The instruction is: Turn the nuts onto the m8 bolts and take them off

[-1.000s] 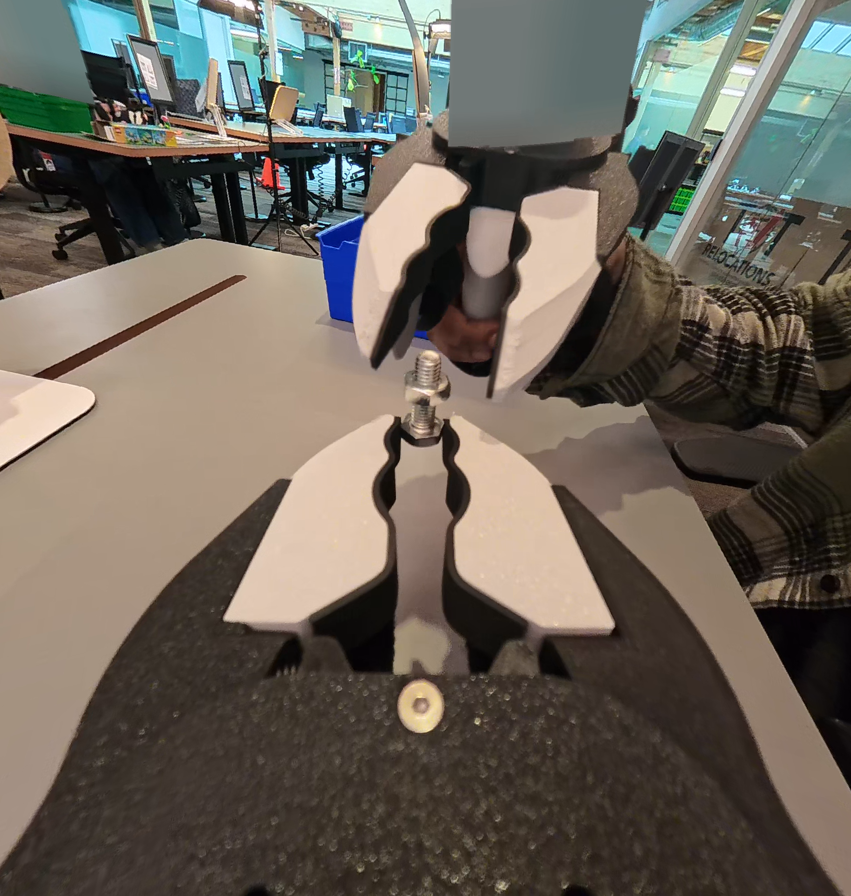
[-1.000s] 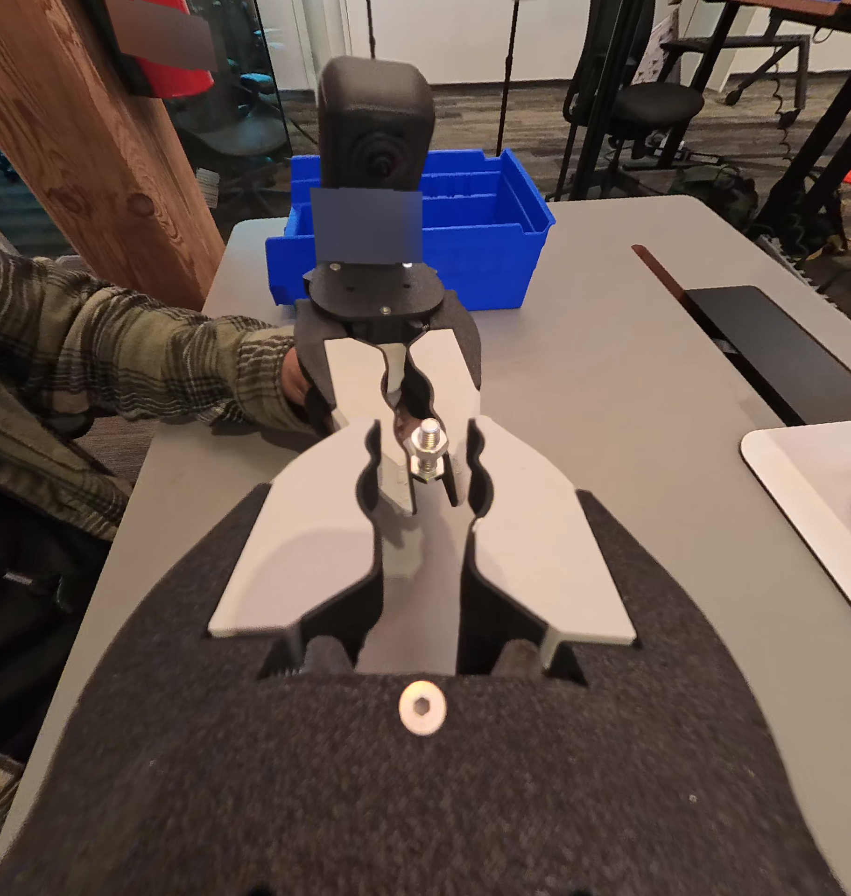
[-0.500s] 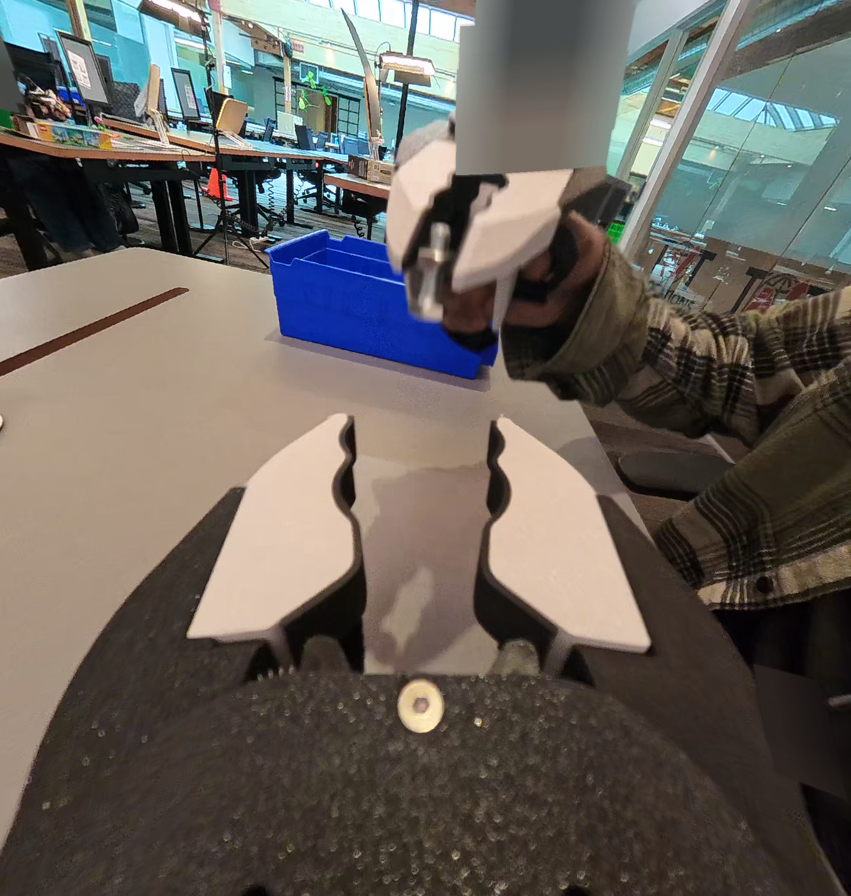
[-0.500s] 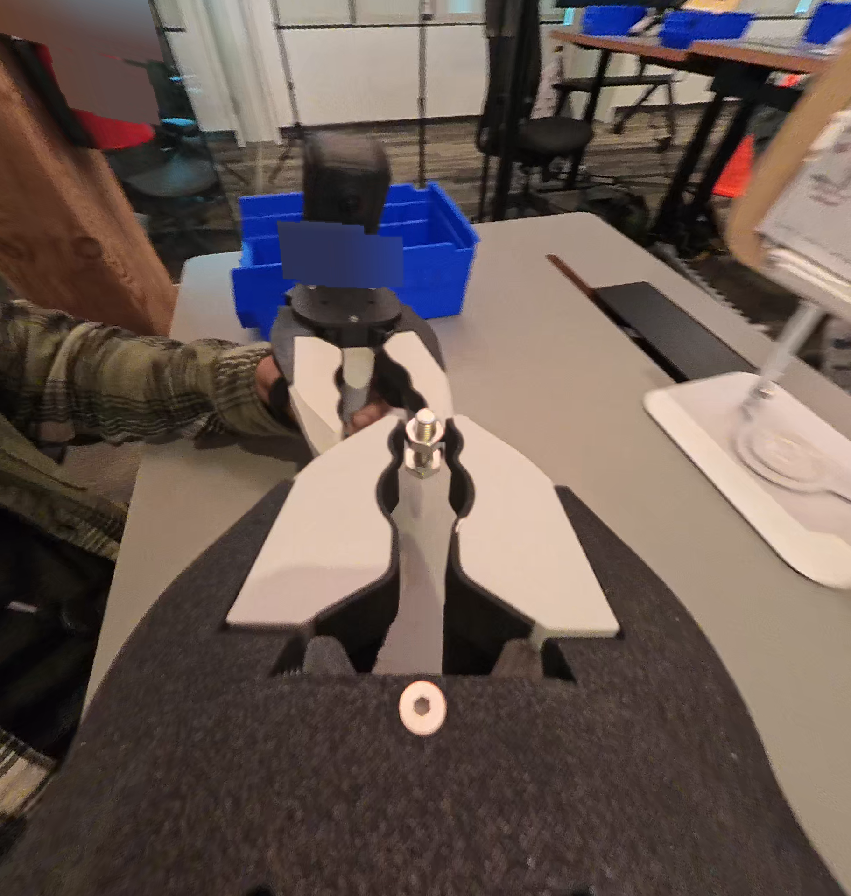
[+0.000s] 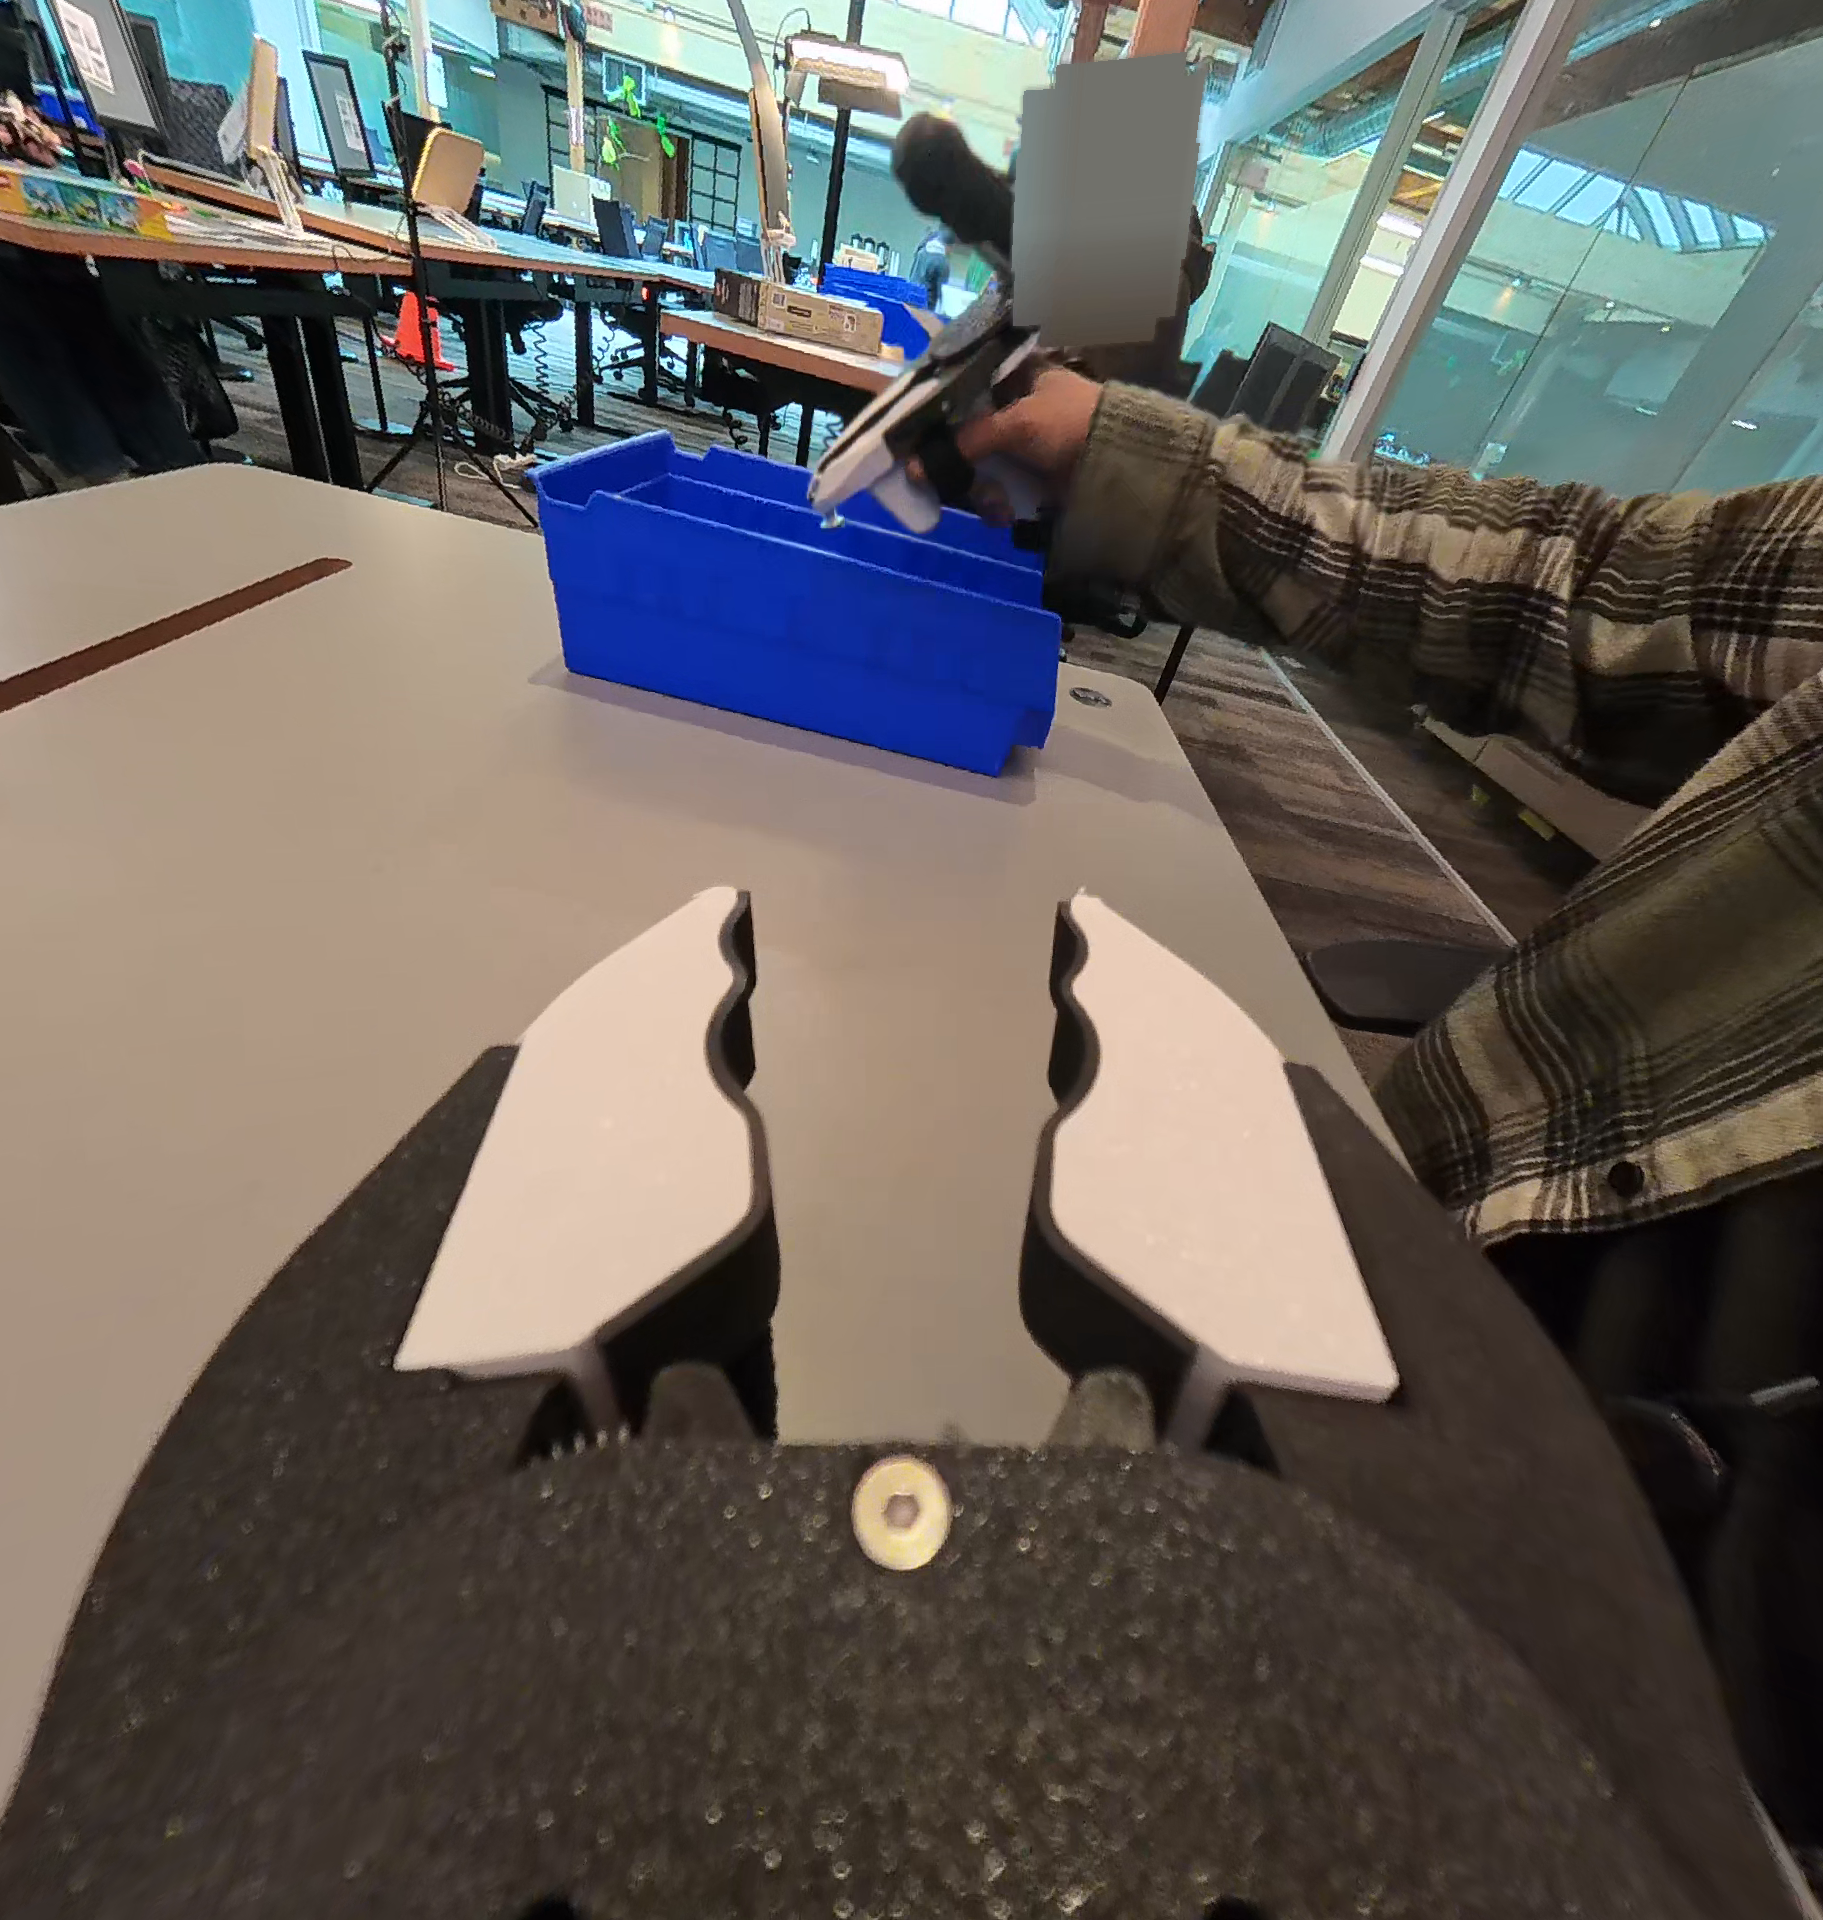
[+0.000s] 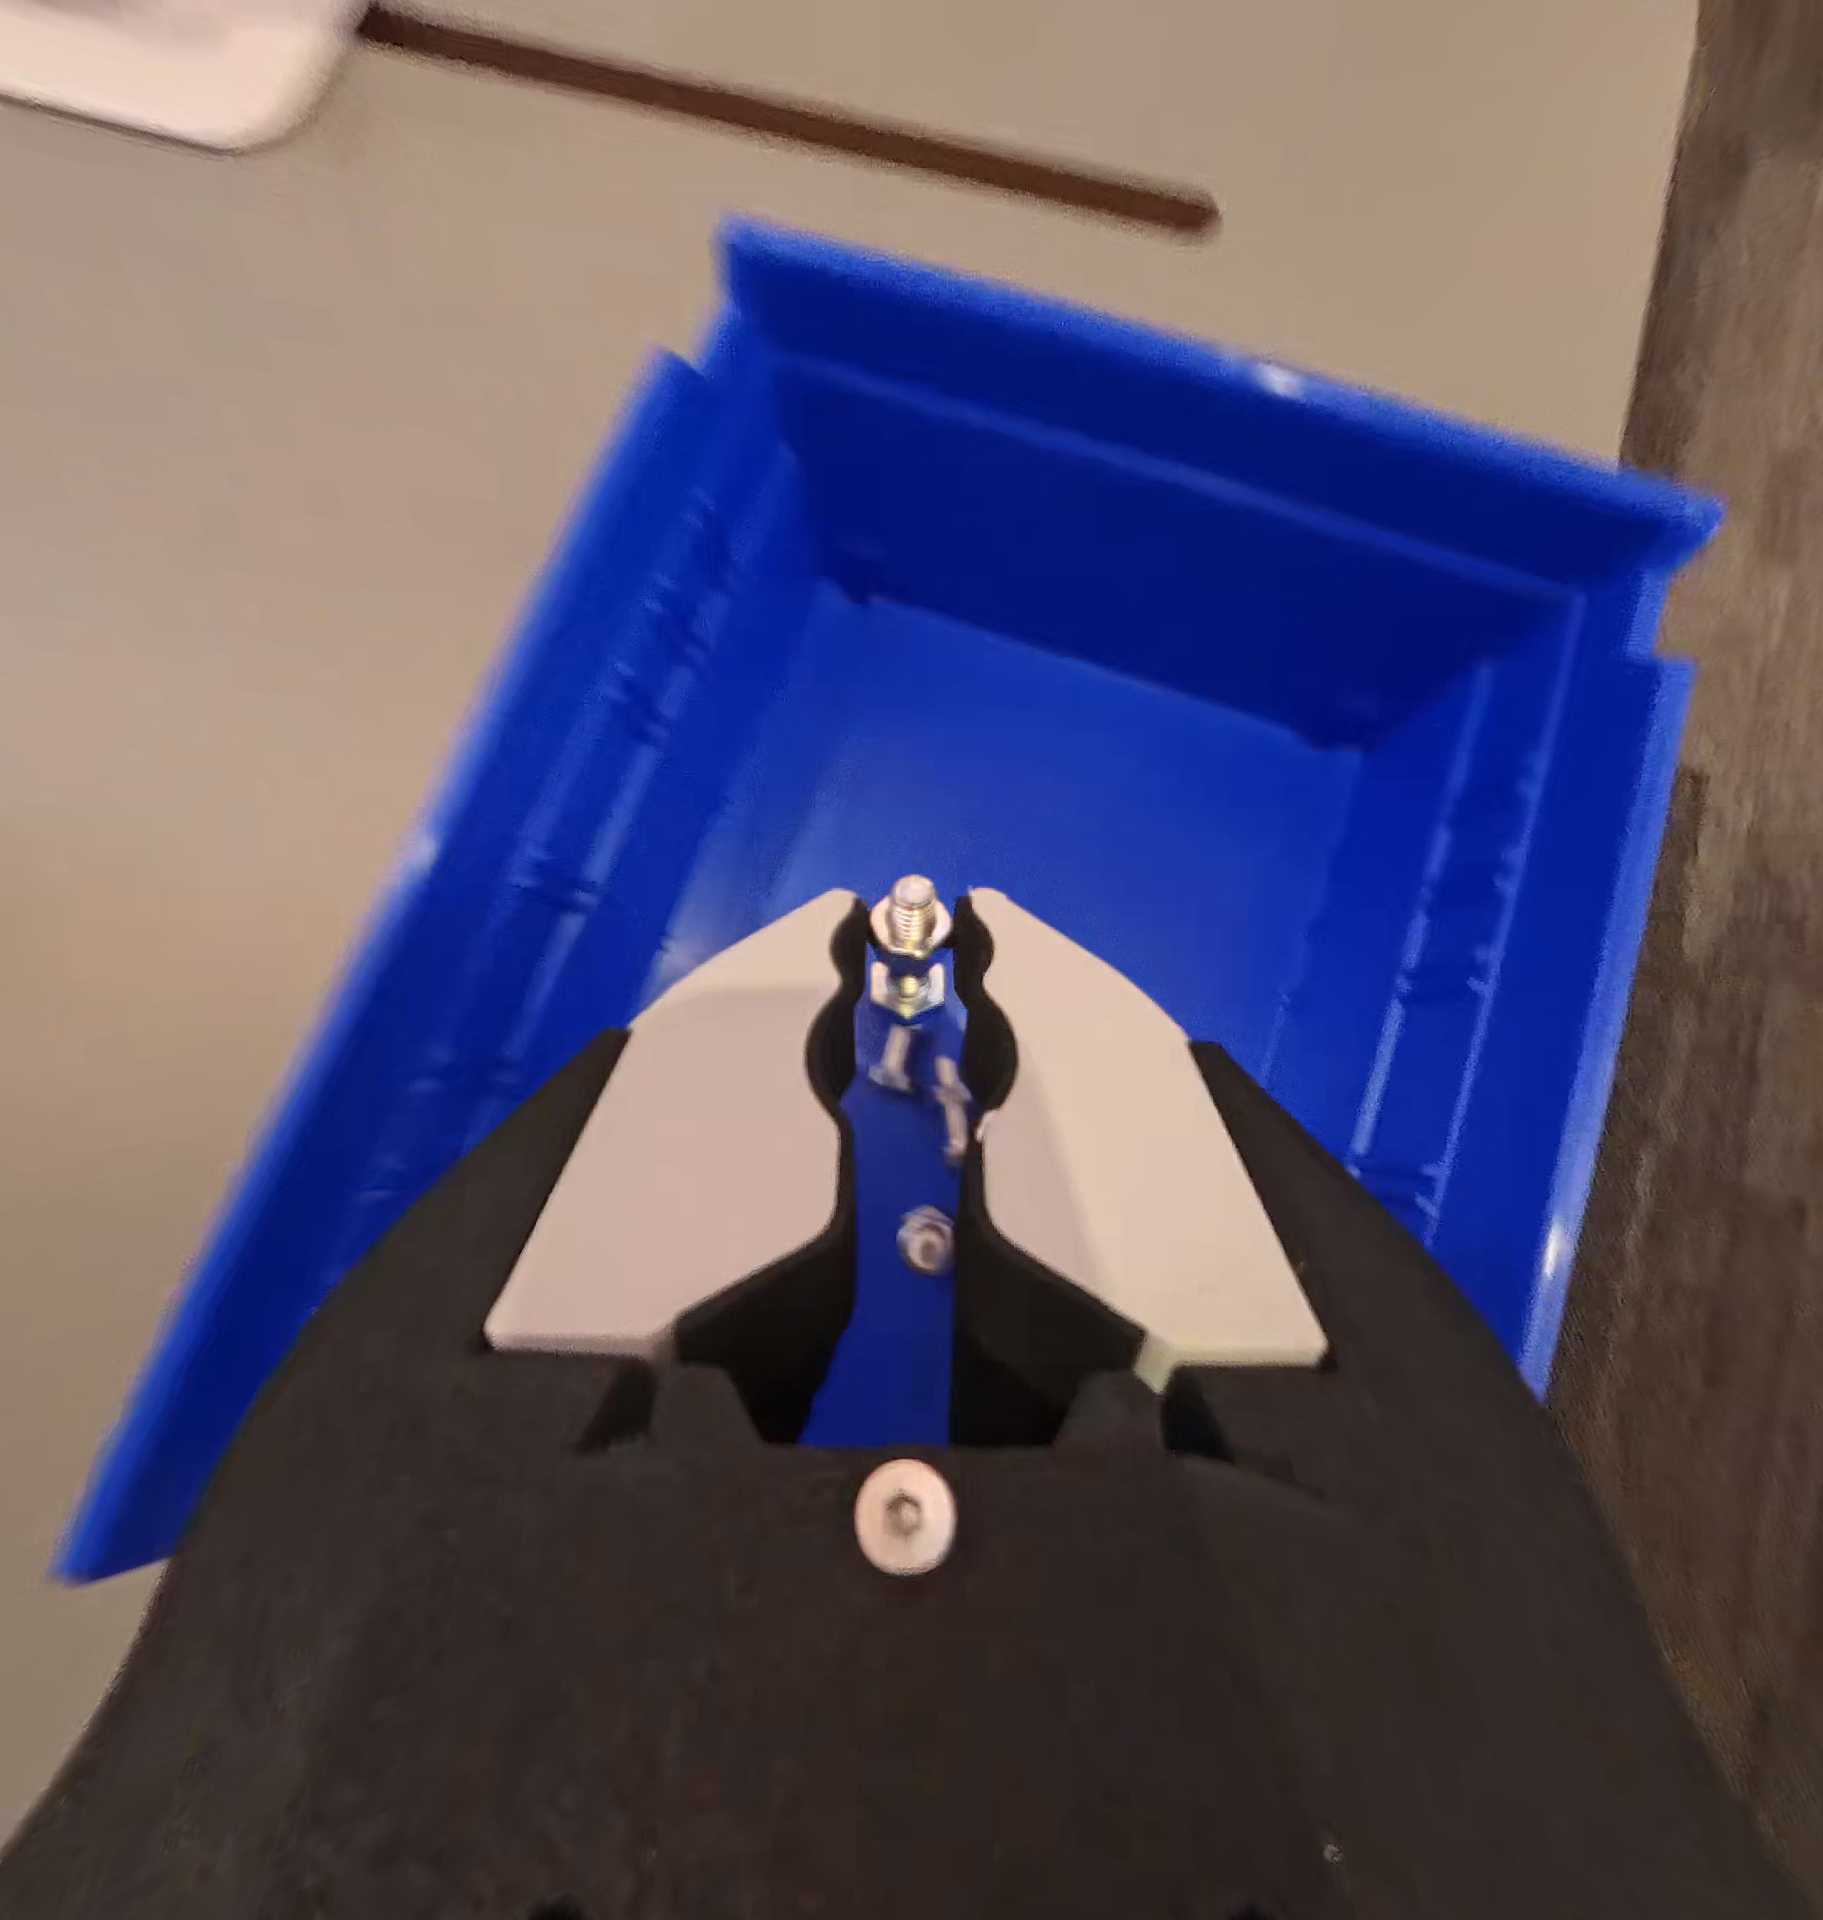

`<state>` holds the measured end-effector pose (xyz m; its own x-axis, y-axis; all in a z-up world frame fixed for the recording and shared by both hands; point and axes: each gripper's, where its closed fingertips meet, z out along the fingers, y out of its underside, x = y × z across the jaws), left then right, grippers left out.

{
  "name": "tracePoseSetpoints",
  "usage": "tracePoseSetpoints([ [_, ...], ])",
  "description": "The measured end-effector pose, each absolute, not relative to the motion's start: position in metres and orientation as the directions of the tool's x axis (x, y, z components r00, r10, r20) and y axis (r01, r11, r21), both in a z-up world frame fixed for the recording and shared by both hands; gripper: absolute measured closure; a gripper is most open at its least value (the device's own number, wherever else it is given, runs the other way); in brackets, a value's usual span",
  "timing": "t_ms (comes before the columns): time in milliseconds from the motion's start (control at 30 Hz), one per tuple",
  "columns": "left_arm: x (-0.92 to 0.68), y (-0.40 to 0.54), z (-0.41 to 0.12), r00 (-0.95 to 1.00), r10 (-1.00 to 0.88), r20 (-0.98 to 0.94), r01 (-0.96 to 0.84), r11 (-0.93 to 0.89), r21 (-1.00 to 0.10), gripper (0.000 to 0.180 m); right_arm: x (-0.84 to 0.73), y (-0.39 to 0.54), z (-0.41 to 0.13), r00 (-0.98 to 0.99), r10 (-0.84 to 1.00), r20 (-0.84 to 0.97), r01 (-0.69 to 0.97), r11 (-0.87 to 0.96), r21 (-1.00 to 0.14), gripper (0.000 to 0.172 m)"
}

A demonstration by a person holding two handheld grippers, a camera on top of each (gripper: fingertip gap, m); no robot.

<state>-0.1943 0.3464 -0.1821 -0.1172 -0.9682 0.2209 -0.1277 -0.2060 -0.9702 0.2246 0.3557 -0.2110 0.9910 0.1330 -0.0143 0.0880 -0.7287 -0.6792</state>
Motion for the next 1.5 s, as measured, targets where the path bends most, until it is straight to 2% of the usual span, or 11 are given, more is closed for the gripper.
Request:
tracePoseSetpoints([
  [233,-0.193,0.346,-0.186,-0.122,-0.967,0.226,-0.141,-0.208,-0.968,0.129,0.258,0.352,-0.278,0.999,0.02,0.027,0.031,-0.868,-0.495,0.156],
  [400,-0.194,0.346,-0.186,-0.124,-0.966,0.227,-0.146,-0.209,-0.967,0.131,0.26,0.349,-0.299,0.999,0.012,0.035,0.025,-0.909,-0.415,0.155],
  [433,-0.194,0.346,-0.186,-0.123,-0.966,0.229,-0.146,-0.21,-0.967,0.131,0.259,0.349,-0.3,1.0,0.018,0.025,0.027,-0.911,-0.413,0.151],
  [467,-0.195,0.346,-0.186,-0.123,-0.965,0.23,-0.146,-0.211,-0.966,0.131,0.258,0.349,-0.3,1.0,0.019,0.025,0.027,-0.91,-0.413,0.139],
  [500,-0.195,0.346,-0.186,-0.122,-0.965,0.23,-0.145,-0.212,-0.966,0.131,0.259,0.349,-0.299,0.999,0.02,0.039,0.034,-0.91,-0.413,0.129],
  [733,-0.197,0.347,-0.184,-0.117,-0.967,0.228,-0.14,-0.211,-0.967,0.131,0.252,0.351,-0.259,0.998,0.009,0.058,0.039,-0.844,-0.535,0.105],
  [967,-0.198,0.352,-0.185,-0.091,-0.97,0.227,-0.141,-0.213,-0.967,0.129,0.235,0.335,-0.203,0.994,-0.071,0.079,0.004,-0.721,-0.693,0.072],
  [1067,-0.202,0.361,-0.182,-0.044,-0.972,0.232,-0.138,-0.224,-0.965,0.122,0.219,0.32,-0.179,0.994,-0.101,0.04,-0.036,-0.656,-0.754,0.058],
  [1167,-0.211,0.37,-0.17,0.048,-0.966,0.254,-0.12,-0.258,-0.959,0.105,0.198,0.301,-0.162,0.993,-0.119,-0.029,-0.096,-0.619,-0.779,0.042],
  [1300,-0.239,0.372,-0.156,0.22,-0.936,0.274,-0.124,-0.306,-0.944,0.084,0.169,0.284,-0.158,0.993,-0.081,-0.085,-0.117,-0.645,-0.755,0.038],
  [1500,-0.309,0.368,-0.13,0.511,-0.84,0.181,-0.167,-0.303,-0.938,0.056,0.148,0.284,-0.168,0.999,-0.042,-0.029,-0.051,-0.717,-0.695,0.034],
])
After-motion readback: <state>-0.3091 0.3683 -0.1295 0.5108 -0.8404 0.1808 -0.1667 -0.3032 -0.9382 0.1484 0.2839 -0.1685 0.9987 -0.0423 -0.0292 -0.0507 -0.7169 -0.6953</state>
